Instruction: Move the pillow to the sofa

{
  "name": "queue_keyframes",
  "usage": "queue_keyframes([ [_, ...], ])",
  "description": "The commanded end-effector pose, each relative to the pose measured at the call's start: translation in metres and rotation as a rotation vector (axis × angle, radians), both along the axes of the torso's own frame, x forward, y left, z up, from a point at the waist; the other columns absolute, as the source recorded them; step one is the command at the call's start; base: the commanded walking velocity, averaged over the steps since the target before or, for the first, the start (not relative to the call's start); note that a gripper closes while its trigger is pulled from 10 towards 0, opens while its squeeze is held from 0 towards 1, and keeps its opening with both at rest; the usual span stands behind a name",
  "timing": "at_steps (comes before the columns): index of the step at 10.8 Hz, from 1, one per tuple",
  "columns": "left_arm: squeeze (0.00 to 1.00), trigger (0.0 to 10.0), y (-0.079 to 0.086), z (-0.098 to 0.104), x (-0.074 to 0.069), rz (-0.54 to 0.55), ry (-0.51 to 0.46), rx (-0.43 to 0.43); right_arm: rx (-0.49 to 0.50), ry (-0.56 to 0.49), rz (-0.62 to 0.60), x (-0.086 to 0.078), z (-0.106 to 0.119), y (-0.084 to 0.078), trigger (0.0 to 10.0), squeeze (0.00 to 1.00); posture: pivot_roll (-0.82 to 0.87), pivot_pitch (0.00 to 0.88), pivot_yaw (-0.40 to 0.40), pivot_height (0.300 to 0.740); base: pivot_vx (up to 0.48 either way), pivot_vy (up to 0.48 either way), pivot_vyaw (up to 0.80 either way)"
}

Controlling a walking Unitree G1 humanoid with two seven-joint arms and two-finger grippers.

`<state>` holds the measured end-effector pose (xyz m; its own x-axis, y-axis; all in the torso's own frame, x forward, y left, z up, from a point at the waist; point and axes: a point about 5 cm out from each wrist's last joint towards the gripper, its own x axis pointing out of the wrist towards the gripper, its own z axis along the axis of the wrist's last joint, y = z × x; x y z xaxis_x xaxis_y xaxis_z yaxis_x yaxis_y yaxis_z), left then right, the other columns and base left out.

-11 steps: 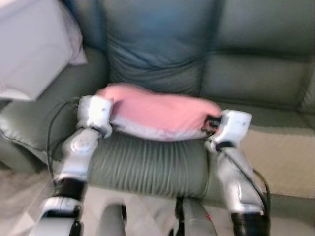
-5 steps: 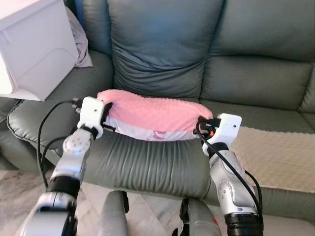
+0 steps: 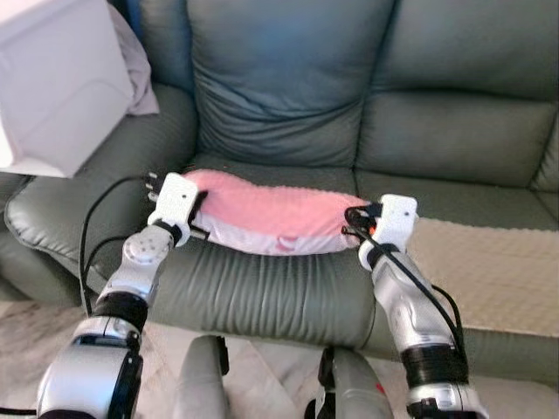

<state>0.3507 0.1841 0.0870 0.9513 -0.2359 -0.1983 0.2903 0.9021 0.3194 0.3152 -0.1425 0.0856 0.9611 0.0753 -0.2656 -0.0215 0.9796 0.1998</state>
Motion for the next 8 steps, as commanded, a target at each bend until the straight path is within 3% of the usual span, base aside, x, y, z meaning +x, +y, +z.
queue_keyframes([
  [1,0.00,10.0,0.004,0.007,0.006,0.015,-0.011,0.043,-0.004,-0.005,-0.010,0.005,0.004,0.001,10.0,0.00,-0.03,0.113,-0.023,0.627,0.000,0.000,0.00],
  [4,0.00,10.0,-0.013,0.010,0.018,0.045,0.043,0.058,-0.017,0.046,0.049,0.026,-0.004,0.028,10.0,0.00,-0.07,0.159,-0.054,0.627,0.000,0.000,0.00],
  [6,0.00,10.0,-0.018,0.005,0.018,0.055,0.056,0.112,-0.042,0.087,0.061,0.033,-0.013,0.030,10.0,0.00,-0.08,0.171,-0.065,0.627,0.000,0.000,0.00],
  [8,0.00,10.0,-0.015,0.002,0.018,0.117,0.076,0.097,-0.068,0.048,0.074,0.036,-0.012,0.031,10.0,0.00,-0.08,0.171,-0.077,0.627,0.000,0.000,0.00],
])
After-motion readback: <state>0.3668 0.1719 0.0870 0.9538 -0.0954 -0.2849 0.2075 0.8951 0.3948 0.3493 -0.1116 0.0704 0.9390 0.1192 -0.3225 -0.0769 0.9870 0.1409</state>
